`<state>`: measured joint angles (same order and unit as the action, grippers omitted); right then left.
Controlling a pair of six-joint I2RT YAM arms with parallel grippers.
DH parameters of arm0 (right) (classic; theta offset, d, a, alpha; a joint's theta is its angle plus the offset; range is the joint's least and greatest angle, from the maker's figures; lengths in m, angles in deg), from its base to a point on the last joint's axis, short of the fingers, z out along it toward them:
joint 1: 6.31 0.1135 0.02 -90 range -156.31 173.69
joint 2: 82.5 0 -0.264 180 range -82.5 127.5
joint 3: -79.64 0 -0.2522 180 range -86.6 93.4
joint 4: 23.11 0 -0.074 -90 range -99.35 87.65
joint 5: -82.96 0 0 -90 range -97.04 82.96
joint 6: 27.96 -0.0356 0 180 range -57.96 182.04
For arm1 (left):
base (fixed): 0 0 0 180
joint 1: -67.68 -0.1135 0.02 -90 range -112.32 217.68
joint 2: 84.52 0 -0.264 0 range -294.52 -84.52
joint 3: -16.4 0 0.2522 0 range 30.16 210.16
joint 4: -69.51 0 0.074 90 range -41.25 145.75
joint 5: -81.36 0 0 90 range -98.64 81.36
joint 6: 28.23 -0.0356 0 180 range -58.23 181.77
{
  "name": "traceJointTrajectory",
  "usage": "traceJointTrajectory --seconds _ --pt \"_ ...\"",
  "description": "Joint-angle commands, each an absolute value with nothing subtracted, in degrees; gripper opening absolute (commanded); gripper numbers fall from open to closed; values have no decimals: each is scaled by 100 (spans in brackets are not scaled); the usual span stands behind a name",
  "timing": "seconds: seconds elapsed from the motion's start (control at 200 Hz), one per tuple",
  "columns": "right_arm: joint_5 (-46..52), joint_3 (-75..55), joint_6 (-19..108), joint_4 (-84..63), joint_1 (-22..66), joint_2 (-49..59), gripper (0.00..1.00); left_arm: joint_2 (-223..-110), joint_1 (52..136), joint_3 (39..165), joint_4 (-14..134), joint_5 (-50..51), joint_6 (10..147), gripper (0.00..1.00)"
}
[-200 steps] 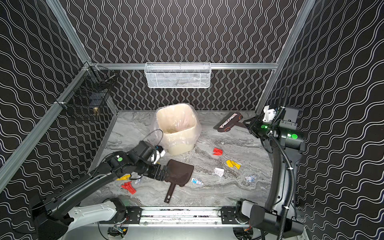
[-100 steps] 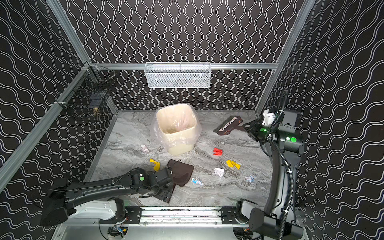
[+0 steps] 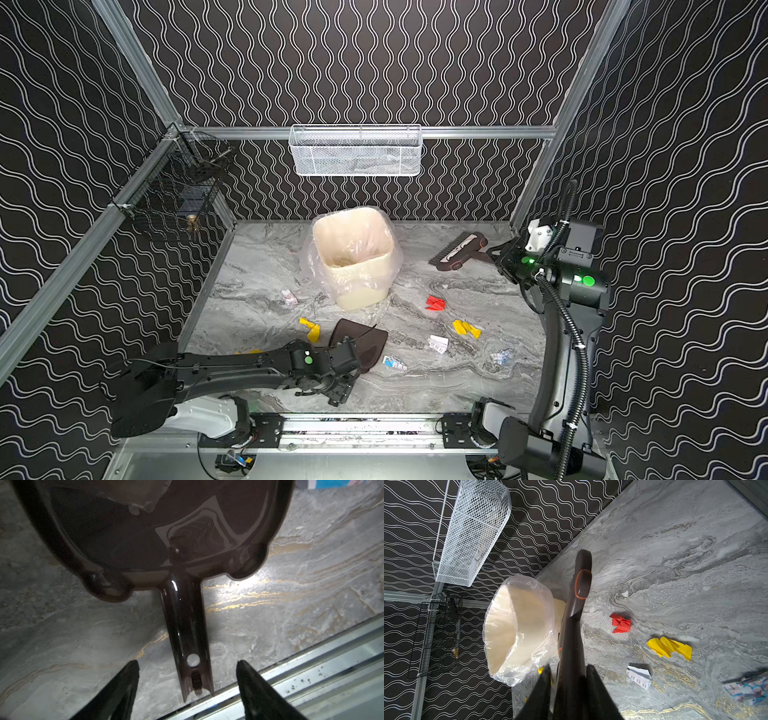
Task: Sweep away the paper scraps from the table
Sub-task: 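Grasp the brown dustpan handle with the left gripper, then slide the dustpan with the left gripper toward the paper scraps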
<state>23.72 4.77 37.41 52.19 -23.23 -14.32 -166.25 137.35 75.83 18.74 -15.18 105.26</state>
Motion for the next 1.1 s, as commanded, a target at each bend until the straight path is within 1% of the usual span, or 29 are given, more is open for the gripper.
traceJointTrajectory --seconds 0.0,0.175,0.3,0.441,0.576,1.096 --pt "2419 519 3769 5217 -2327 -1421 0 -16756 13738 7661 2092 -1524 10465 77" --pt "2449 507 3772 5166 -2323 -1412 0 -16997 13738 7744 2059 -1497 10570 73" --pt "2493 506 3753 5116 -2326 -1395 0 -17141 13738 7822 1984 -1541 10571 67" --pt "2511 487 3754 5060 -2324 -1360 0 -17223 13734 7839 1999 -1676 10582 64" --pt "2539 498 3744 5026 -2327 -1325 0 -17259 13738 7816 2031 -1872 10630 59" --pt "2587 559 3779 5042 -2318 -1206 0 -17546 13738 7747 2426 -1948 10577 47"
